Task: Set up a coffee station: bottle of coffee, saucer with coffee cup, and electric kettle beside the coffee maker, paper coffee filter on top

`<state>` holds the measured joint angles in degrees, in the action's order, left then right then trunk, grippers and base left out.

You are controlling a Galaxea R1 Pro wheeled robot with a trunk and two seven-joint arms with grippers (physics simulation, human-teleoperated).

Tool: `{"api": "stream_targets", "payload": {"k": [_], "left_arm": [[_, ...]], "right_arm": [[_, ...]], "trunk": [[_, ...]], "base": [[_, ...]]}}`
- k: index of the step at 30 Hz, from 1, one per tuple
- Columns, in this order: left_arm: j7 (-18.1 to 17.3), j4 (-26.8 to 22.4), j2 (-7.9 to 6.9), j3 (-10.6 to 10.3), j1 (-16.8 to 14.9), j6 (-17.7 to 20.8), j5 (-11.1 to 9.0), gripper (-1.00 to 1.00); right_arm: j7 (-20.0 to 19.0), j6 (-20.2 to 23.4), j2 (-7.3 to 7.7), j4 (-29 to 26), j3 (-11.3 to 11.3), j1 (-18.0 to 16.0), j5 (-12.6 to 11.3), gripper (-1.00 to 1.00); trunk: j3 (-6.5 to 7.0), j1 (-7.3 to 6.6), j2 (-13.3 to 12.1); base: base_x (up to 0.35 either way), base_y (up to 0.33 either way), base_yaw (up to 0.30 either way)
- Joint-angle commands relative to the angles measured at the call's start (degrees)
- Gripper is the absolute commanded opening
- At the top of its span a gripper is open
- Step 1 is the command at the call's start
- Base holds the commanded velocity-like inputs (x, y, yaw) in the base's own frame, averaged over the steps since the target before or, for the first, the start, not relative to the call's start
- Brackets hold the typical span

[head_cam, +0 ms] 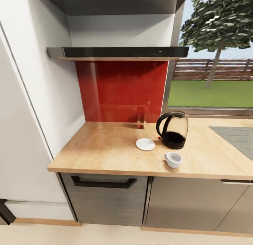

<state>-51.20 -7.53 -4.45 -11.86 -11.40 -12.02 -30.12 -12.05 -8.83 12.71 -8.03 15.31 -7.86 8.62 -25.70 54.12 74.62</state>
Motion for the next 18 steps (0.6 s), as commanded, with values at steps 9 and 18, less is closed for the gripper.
{"api": "stream_targets", "payload": {"k": [9,18], "left_arm": [[0.0,0.0,-0.03,-0.5,0.0,-0.4,-0.4,1.00],[0.0,0.0,-0.03,-0.5,0.0,-0.4,-0.4,1.00]], "right_arm": [[-0.1,-0.2,0.03,0.0,-0.1,0.0,0.6,1.00],[-0.1,-0.2,0.03,0.0,-0.1,0.0,0.6,1.00]], "trunk": [[-0.06,0.00,0.0],[-0.06,0.00,0.0]], "base": [[0.000,0.009,-0.274],[0.000,0.133,-0.278]]}}
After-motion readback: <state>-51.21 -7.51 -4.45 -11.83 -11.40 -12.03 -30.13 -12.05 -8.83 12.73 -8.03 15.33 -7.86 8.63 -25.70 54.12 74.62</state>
